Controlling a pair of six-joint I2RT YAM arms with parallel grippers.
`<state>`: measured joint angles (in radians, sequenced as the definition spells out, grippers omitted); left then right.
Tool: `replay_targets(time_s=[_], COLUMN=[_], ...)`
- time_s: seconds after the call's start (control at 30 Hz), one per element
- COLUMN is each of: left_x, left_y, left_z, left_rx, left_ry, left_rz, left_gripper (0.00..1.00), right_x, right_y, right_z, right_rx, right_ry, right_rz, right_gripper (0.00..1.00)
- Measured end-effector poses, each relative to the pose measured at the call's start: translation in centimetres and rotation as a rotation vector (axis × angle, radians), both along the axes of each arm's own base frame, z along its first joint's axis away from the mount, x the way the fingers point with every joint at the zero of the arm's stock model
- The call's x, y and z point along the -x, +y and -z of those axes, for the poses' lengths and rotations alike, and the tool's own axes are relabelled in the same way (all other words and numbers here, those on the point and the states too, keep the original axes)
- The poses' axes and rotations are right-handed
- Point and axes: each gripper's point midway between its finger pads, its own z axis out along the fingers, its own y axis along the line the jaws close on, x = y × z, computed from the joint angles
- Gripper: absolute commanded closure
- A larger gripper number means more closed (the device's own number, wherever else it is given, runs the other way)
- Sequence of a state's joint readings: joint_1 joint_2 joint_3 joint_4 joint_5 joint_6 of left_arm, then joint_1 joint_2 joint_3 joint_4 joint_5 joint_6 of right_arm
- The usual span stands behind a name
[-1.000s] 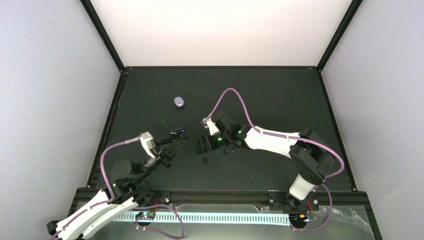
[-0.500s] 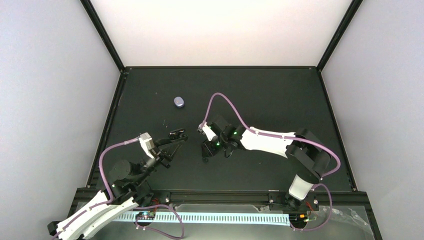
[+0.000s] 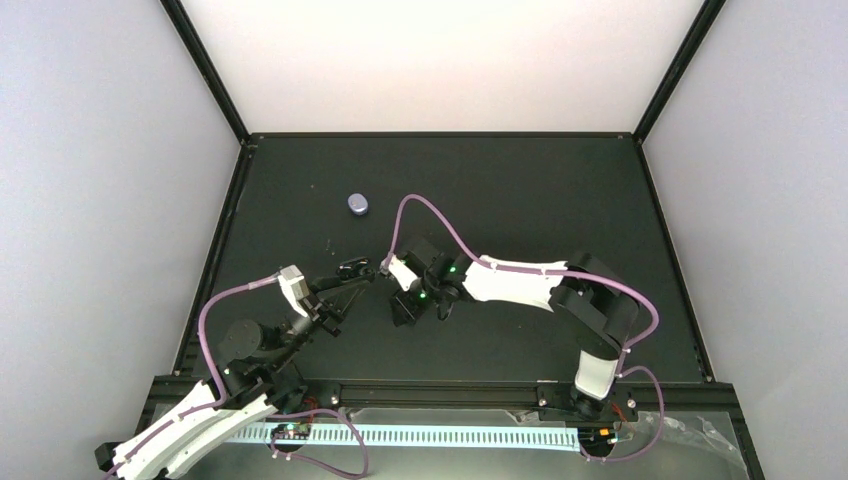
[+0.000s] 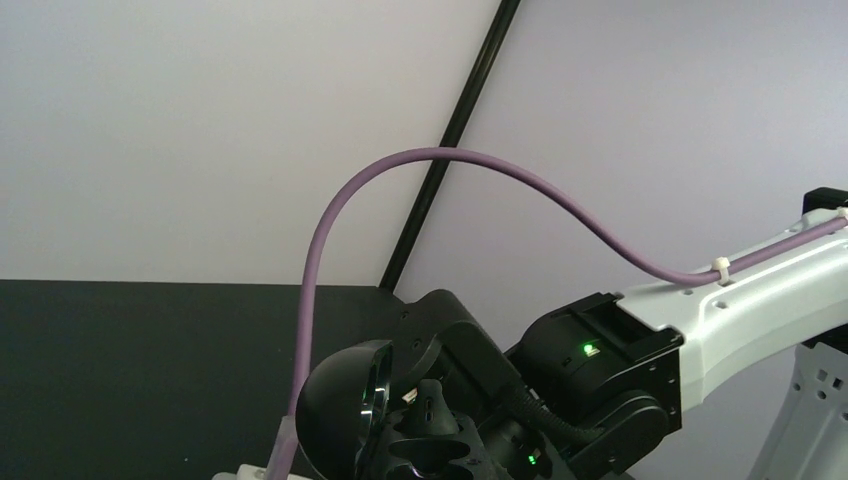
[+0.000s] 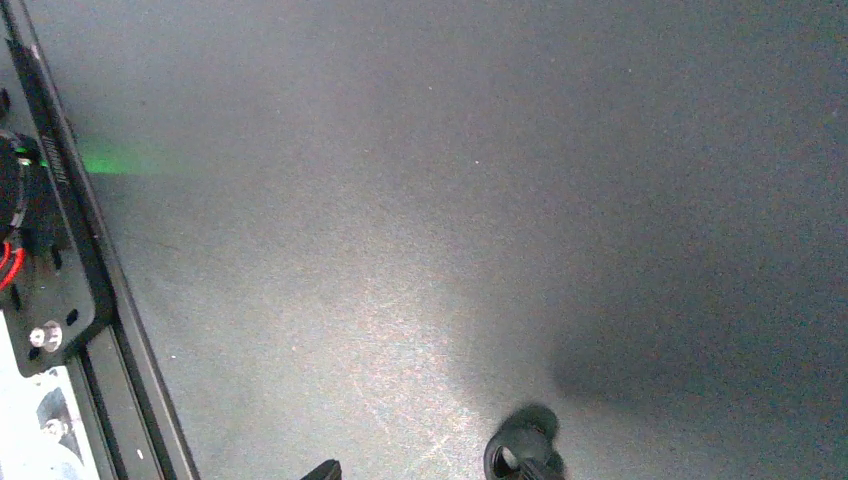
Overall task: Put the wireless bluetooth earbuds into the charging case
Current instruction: Pick up the earbud from the center of the board.
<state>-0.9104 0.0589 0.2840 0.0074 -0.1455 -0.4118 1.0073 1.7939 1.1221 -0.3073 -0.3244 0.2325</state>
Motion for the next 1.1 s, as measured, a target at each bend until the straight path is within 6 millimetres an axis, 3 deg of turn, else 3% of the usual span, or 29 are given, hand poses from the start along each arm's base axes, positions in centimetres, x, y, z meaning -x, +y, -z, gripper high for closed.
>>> replay_targets(time_s=[0.27, 0.7, 1.1], left_x=[0.0, 0.0, -0.1], left_y=[0.0, 0.0, -0.2], left_z=[0.0, 0.0, 0.6], left_rx=[0.000, -0.001, -0.010], left_ry=[0.000, 0.001, 0.008], left_rz=[0.000, 0.000, 0.000], left_gripper=[0.98, 0.98, 0.98], right_x=[0.2, -0.3, -1.3], right_y=[-0.4, -0.7, -1.4], right_z=[2.0, 2.6, 3.0], right_rx=[0.051, 0.075, 0.118], right_ry=[0.031, 0.009, -0.033], right_rz=[0.001, 0.021, 0.065], right_gripper=[0.58, 0.64, 0.75])
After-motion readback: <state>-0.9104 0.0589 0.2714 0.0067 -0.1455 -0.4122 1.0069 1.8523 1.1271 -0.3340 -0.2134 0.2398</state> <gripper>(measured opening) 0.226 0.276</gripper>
